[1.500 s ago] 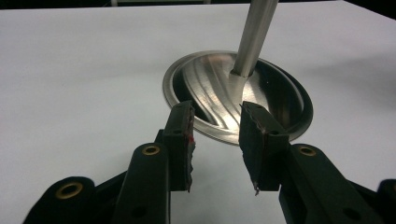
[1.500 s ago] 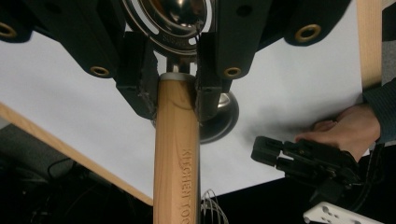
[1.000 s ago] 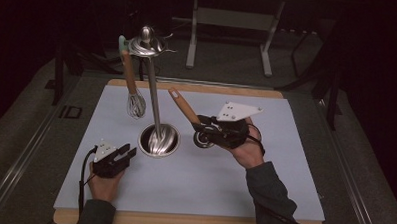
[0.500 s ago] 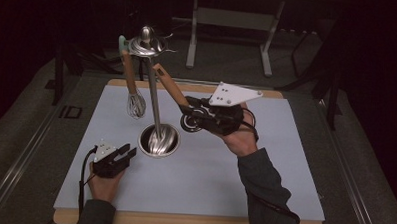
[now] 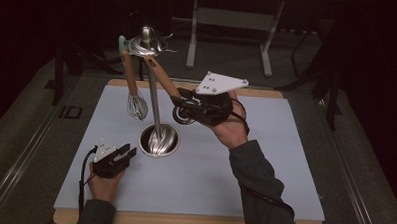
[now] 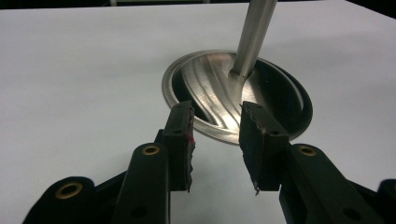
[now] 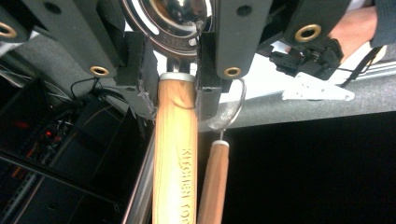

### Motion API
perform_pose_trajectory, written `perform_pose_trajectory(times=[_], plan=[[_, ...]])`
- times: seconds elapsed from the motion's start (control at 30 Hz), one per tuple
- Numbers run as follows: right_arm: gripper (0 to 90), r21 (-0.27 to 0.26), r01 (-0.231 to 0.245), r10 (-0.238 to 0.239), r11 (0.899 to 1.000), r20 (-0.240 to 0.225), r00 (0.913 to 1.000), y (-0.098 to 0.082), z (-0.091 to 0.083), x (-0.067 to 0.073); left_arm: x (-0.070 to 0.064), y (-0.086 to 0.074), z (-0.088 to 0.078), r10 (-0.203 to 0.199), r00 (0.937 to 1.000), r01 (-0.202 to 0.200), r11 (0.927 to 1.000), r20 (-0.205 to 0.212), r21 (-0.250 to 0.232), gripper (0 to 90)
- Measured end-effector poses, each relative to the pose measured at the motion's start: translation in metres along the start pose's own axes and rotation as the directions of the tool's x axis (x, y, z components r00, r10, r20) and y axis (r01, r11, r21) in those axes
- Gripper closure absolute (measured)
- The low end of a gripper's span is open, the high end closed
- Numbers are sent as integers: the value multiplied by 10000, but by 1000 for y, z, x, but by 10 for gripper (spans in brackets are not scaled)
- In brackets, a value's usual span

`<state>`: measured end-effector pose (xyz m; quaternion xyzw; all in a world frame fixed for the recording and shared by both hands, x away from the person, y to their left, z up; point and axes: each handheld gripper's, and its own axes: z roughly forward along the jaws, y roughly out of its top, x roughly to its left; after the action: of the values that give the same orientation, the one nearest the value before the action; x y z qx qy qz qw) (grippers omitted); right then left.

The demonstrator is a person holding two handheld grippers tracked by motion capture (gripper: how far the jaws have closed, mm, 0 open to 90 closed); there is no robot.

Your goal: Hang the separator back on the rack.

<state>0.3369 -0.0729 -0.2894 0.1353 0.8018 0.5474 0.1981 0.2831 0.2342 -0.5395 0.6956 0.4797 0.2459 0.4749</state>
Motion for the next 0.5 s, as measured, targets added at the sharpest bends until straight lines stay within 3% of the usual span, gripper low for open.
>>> perform_pose_trajectory(times=[0.27, 0.5], plan=[[693, 384, 40, -50, 9993, 251, 9997, -1, 10, 5, 0, 0, 0, 10, 10000, -10, 10000, -14, 7, 655], [658, 325, 46, -47, 9995, 34, 10000, -2, 11, 7, 0, 0, 0, 4, 10000, -4, 10000, -14, -6, 655]])
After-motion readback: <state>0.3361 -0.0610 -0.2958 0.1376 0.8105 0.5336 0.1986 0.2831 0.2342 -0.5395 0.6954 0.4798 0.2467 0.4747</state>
